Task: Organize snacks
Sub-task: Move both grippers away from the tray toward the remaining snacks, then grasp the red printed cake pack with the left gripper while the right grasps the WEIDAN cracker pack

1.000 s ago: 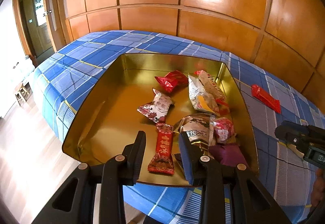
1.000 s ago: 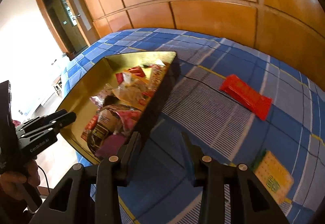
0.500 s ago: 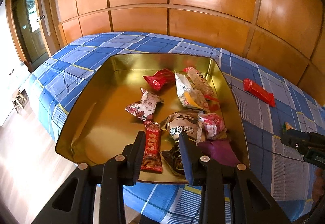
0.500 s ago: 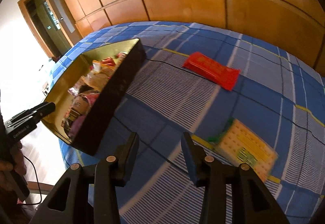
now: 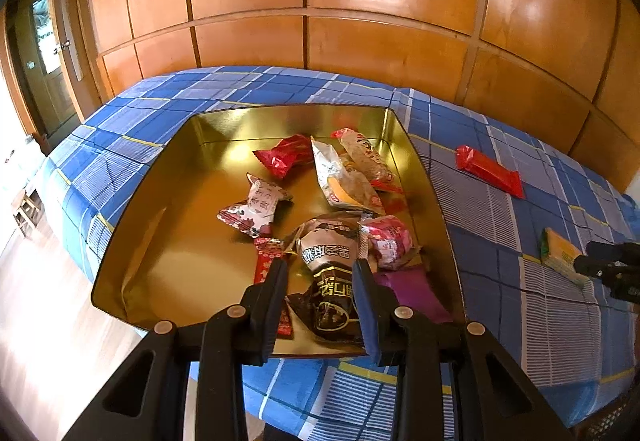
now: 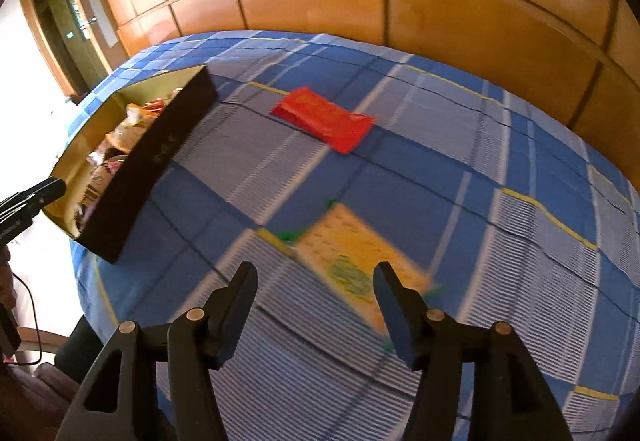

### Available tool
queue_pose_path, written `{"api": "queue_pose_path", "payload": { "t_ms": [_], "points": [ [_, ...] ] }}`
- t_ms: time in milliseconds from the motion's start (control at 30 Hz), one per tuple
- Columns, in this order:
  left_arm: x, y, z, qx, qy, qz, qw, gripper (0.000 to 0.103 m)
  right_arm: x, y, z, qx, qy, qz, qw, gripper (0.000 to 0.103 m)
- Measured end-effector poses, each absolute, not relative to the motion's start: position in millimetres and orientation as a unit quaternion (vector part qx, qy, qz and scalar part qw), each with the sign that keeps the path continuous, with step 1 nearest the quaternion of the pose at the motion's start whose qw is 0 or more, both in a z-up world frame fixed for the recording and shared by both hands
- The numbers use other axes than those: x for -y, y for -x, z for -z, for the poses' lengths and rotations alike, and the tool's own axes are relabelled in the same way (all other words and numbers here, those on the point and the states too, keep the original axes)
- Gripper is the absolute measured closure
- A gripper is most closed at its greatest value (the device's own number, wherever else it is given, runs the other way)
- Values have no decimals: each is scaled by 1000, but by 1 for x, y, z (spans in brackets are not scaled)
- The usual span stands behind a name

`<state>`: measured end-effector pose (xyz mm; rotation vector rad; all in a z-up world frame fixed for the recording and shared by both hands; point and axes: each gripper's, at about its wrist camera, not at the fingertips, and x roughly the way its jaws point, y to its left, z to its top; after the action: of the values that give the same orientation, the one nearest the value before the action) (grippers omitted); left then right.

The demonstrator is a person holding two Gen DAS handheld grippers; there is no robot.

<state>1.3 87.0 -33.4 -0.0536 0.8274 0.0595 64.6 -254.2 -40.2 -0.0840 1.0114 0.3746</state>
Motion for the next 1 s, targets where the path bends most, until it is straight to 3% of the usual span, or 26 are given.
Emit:
{"api": "queue_pose_path", "payload": {
  "t_ms": [767,1000],
  "points": [
    [-60,0,31,-406,5,32,913,68,240,-91,72,-525,222,-204,796,34],
    [-54,-1,31,-409,-1,43,912,68,243,-112,82,-539,204,-223,786,37]
  ]
}}
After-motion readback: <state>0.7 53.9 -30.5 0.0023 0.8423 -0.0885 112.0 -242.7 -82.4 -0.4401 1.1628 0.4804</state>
